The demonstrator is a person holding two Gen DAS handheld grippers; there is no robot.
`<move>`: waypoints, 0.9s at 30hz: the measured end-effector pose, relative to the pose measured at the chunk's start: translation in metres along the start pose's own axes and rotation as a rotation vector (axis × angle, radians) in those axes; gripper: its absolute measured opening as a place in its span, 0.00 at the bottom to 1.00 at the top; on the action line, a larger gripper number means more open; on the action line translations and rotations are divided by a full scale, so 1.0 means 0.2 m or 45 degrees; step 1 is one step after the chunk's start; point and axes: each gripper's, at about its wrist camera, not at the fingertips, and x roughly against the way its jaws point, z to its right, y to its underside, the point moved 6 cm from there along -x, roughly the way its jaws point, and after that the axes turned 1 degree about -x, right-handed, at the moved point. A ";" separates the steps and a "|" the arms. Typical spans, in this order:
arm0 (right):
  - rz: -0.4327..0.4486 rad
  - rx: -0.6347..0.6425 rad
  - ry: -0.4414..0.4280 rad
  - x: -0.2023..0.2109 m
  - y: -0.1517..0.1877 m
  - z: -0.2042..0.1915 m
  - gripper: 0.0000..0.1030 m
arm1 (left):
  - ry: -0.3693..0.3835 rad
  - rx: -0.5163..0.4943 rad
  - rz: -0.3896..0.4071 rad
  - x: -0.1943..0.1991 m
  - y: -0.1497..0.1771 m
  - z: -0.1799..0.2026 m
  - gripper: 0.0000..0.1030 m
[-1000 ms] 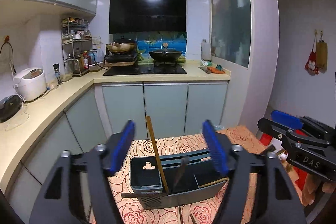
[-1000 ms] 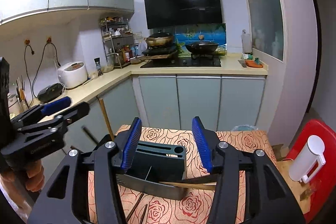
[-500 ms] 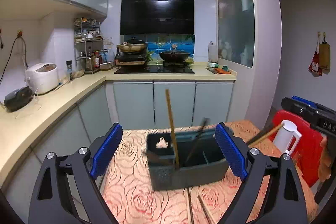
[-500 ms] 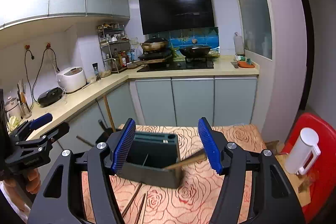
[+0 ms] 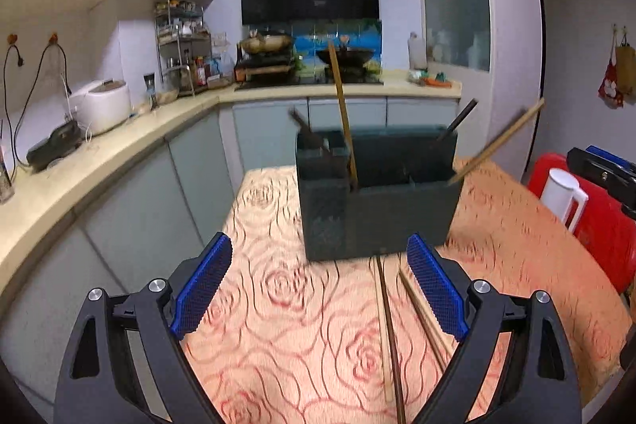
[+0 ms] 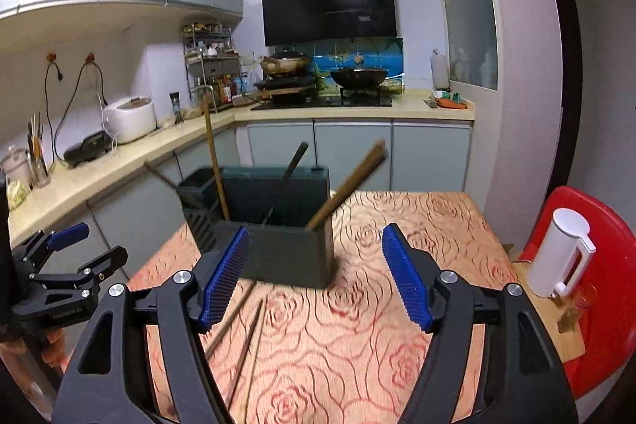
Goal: Organize utensils
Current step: 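Raise both open tools away from the holder toward the remaining chopsticks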
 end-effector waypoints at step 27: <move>-0.179 0.072 0.002 0.07 0.58 -0.05 0.65 | -0.002 0.038 -0.292 -0.08 0.60 -0.03 0.84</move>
